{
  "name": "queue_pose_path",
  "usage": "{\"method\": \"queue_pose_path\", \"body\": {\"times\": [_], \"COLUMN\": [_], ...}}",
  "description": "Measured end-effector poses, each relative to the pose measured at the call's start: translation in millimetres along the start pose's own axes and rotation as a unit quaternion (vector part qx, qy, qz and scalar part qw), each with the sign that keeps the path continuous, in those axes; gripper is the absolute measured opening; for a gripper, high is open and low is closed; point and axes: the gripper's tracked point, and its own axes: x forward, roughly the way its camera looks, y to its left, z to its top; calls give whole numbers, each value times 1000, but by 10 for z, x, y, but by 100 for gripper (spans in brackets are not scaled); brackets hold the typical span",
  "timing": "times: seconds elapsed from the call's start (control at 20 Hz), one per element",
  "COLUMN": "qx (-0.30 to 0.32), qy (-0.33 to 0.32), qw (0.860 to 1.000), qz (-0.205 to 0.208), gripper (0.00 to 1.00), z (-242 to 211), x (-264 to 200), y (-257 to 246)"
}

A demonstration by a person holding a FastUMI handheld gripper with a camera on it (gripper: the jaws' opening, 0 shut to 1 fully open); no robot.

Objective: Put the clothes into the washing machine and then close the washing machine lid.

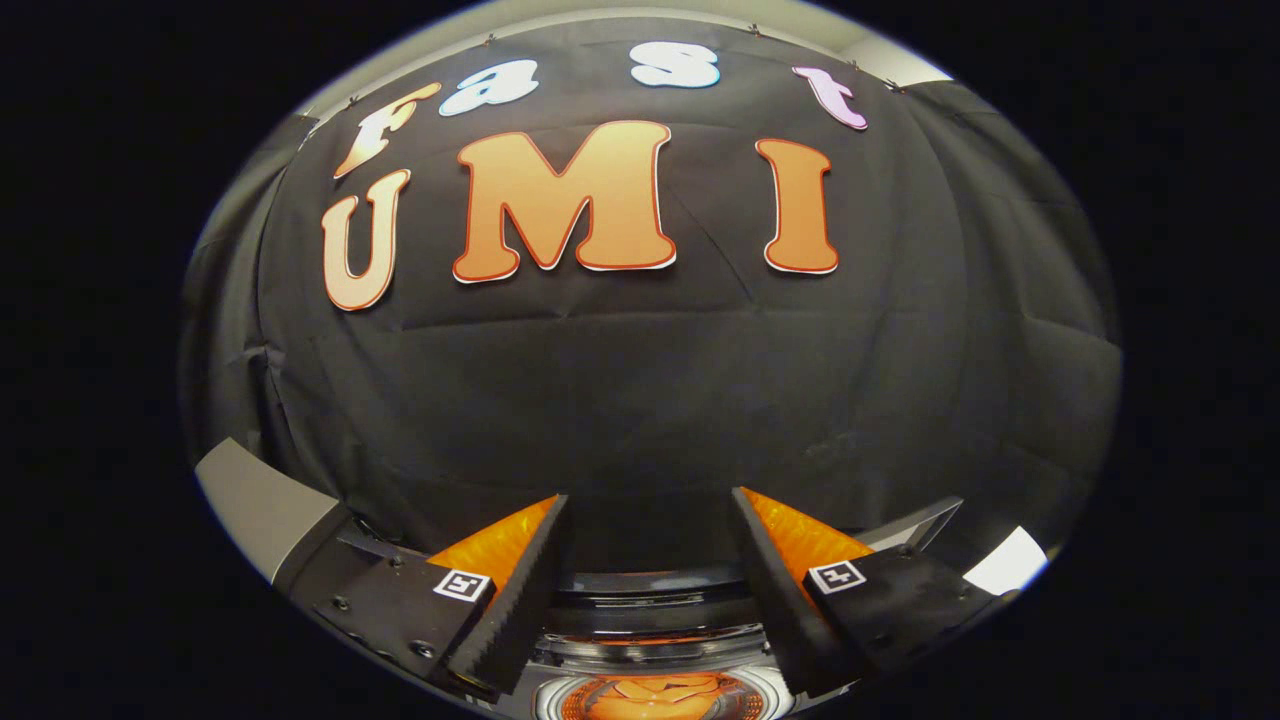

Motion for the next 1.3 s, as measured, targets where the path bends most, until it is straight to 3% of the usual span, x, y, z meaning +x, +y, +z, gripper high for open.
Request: {"method": "queue_pose_path", "body": {"times": [1.3], "qx": [-4], "qy": [10], "qw": [1000], "qz": [11], "gripper": [100], "z": [-547], "x": [-1028], "y": [-26]}}
